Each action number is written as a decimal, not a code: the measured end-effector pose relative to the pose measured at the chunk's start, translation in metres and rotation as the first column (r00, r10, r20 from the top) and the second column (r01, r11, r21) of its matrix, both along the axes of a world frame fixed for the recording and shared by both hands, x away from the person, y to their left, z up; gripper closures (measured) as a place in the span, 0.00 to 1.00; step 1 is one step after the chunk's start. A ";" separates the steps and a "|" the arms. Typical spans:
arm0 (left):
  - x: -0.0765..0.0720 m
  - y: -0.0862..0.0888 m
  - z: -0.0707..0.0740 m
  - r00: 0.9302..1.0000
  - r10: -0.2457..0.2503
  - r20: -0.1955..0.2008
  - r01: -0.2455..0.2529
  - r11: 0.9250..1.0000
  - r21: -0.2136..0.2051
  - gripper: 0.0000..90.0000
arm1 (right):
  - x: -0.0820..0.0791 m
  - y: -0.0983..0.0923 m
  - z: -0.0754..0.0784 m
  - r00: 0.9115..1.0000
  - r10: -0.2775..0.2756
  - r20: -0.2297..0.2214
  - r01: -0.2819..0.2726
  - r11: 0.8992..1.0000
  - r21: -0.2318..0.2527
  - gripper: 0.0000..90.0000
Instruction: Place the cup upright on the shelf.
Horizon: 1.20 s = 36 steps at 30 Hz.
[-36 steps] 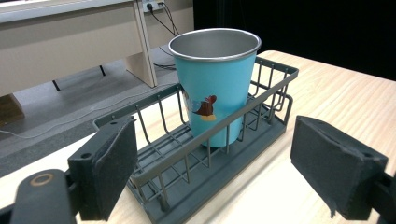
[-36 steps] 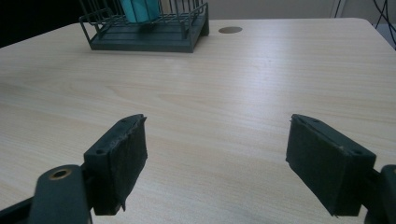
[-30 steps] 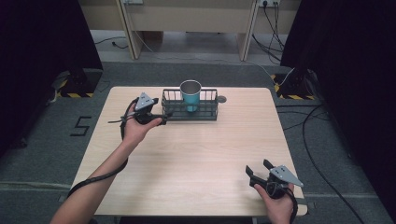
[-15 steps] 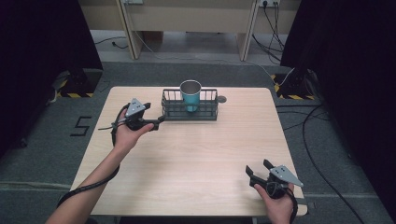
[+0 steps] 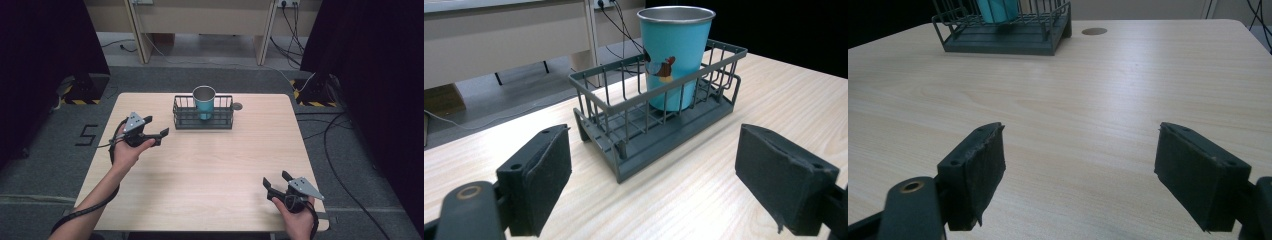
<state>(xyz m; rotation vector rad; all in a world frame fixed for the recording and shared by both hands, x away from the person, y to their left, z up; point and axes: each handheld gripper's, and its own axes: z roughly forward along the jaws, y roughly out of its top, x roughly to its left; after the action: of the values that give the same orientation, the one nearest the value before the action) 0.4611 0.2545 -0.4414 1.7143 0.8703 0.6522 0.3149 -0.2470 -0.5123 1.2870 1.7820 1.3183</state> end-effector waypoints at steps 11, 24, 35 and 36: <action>-0.017 0.011 -0.010 1.000 0.006 -0.018 -0.006 1.000 -0.006 0.16 | 0.000 0.000 0.000 1.000 0.001 0.001 -0.001 1.000 0.000 0.23; -0.038 0.030 -0.023 0.999 0.032 -0.029 -0.032 0.999 -0.004 0.16 | 0.000 0.000 0.000 1.000 0.000 0.000 0.000 1.000 -0.003 0.23; -0.052 0.048 -0.033 0.997 0.062 -0.042 -0.063 0.998 -0.017 0.16 | 0.000 0.000 0.000 1.000 0.001 0.000 -0.001 1.000 -0.004 0.23; -0.054 0.049 -0.034 0.997 0.066 -0.043 -0.067 0.998 -0.020 0.16 | 0.000 0.000 0.000 1.000 0.001 0.000 -0.001 1.000 -0.004 0.23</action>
<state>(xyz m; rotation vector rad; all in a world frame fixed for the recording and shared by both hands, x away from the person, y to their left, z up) 0.4075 0.3037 -0.4751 1.6916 0.9643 0.6504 0.3148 -0.2467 -0.5123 1.2840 1.7842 1.3150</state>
